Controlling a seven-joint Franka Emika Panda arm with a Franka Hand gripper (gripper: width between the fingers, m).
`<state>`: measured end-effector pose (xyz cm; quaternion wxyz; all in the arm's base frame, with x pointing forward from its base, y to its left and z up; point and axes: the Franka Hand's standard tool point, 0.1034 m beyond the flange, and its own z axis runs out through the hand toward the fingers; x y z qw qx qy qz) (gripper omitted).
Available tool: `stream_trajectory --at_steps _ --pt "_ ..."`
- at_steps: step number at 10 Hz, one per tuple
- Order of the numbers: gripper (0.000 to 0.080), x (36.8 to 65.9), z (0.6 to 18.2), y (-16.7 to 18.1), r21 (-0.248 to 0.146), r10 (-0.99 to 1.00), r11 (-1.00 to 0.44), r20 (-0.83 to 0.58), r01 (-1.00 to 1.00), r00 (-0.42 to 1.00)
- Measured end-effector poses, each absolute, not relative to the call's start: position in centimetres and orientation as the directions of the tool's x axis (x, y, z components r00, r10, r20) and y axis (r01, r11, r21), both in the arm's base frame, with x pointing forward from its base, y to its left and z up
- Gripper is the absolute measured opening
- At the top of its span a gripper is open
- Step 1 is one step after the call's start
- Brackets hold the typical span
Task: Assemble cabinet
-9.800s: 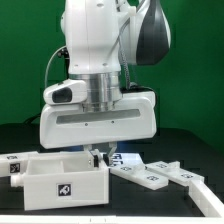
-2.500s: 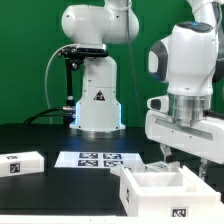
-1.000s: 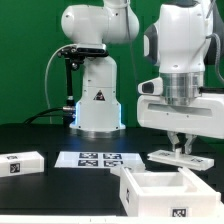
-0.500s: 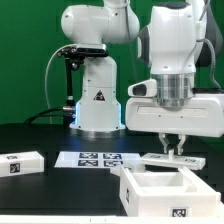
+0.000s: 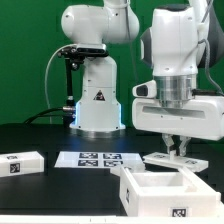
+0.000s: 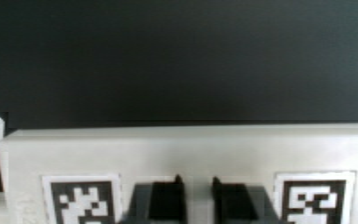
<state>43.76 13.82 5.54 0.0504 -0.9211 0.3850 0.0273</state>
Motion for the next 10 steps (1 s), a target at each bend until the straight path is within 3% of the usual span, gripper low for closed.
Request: stream_trajectory --at_steps 2,4,5,8,10 --pt "0.0062 43.7 6.4 13.4 -0.090 -0.617 -0.778 -0.074 -0.621 0.783" --pt "0.0062 43.8 6.1 13.0 -0.106 -0.306 -0.945 -0.039 -0.309 0.951" --pt "0.0062 43.8 6.0 13.0 -0.110 -0.319 -0.941 -0.026 -0.320 0.947" --pt "0.0062 43.8 5.9 12.8 -0.109 -0.096 -0.990 0.001 -0.095 0.995" --pt "0.0062 44.0 6.7 12.3 -0.058 0.311 -0.948 0.059 0.314 0.949"
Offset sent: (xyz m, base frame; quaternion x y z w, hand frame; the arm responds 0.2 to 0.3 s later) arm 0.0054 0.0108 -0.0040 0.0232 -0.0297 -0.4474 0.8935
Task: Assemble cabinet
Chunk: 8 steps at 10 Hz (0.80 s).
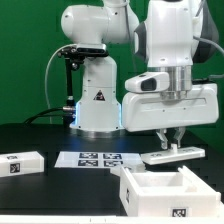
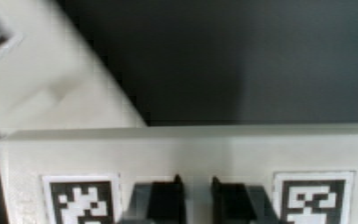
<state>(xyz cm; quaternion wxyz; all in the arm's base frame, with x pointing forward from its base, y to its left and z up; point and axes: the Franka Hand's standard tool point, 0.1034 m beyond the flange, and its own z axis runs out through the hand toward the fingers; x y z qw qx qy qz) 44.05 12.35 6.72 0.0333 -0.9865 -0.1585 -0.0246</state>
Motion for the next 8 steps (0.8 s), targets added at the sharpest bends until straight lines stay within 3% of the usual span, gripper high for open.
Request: stream_trajectory --at_steps 1,4,7,8 --pt "0.0062 43.7 6.6 12.4 -0.020 0.429 -0.901 0.099 0.433 0.898" --pt "0.0062 43.4 6.3 11.9 0.000 0.559 -0.828 0.096 0.561 0.824" --pt "0.0062 43.3 6.0 11.3 0.064 0.846 -0.533 0.057 0.844 0.530" --pt "0.0062 43.2 6.0 11.3 0.095 0.929 -0.369 0.042 0.924 0.367"
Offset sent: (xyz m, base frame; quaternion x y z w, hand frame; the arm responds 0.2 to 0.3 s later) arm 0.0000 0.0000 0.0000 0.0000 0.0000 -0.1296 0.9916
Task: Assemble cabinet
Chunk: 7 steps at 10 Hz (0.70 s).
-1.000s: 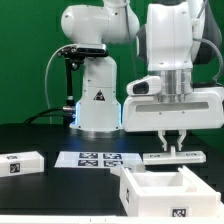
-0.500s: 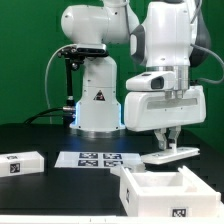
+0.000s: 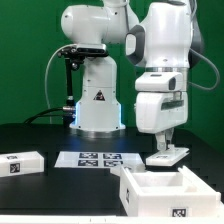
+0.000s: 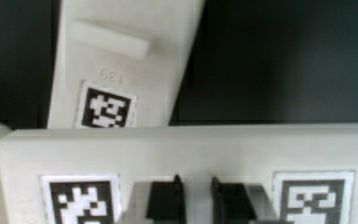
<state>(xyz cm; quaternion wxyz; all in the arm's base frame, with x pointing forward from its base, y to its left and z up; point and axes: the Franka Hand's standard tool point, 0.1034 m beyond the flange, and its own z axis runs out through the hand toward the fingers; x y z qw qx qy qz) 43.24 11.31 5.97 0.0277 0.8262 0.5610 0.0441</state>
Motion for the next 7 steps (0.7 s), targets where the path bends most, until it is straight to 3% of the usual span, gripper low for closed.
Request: stream_trajectory --at_steps 3,7 --pt "0.0062 43.1 5.7 11.0 0.104 0.983 -0.182 0.014 0.978 0.181" --pt "0.0062 43.8 6.0 7.7 0.152 0.969 0.246 -0.061 0.957 -0.240"
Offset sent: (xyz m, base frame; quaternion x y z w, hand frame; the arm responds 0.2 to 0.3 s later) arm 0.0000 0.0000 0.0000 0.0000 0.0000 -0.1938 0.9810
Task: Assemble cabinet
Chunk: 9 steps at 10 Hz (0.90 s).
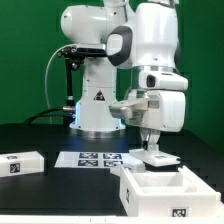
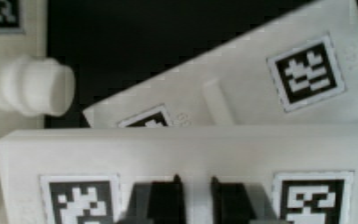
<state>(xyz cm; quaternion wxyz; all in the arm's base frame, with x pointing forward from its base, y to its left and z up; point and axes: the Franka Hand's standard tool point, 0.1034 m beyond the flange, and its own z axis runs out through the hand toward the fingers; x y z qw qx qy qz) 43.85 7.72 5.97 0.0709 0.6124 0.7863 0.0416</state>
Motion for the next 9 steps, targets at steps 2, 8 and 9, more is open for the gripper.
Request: stream_trajectory --at_steps 2,8,9 --pt "0.0062 43.7 5.9 7.7 0.148 0.974 0.226 -0.058 0.963 -0.220" --pt "0.0062 43.9 5.8 6.1 0.135 0.983 0.181 -0.062 0.974 -0.174" --pt "0.0062 43.9 5.8 6.1 0.136 0.984 0.173 -0.060 0.976 -0.166"
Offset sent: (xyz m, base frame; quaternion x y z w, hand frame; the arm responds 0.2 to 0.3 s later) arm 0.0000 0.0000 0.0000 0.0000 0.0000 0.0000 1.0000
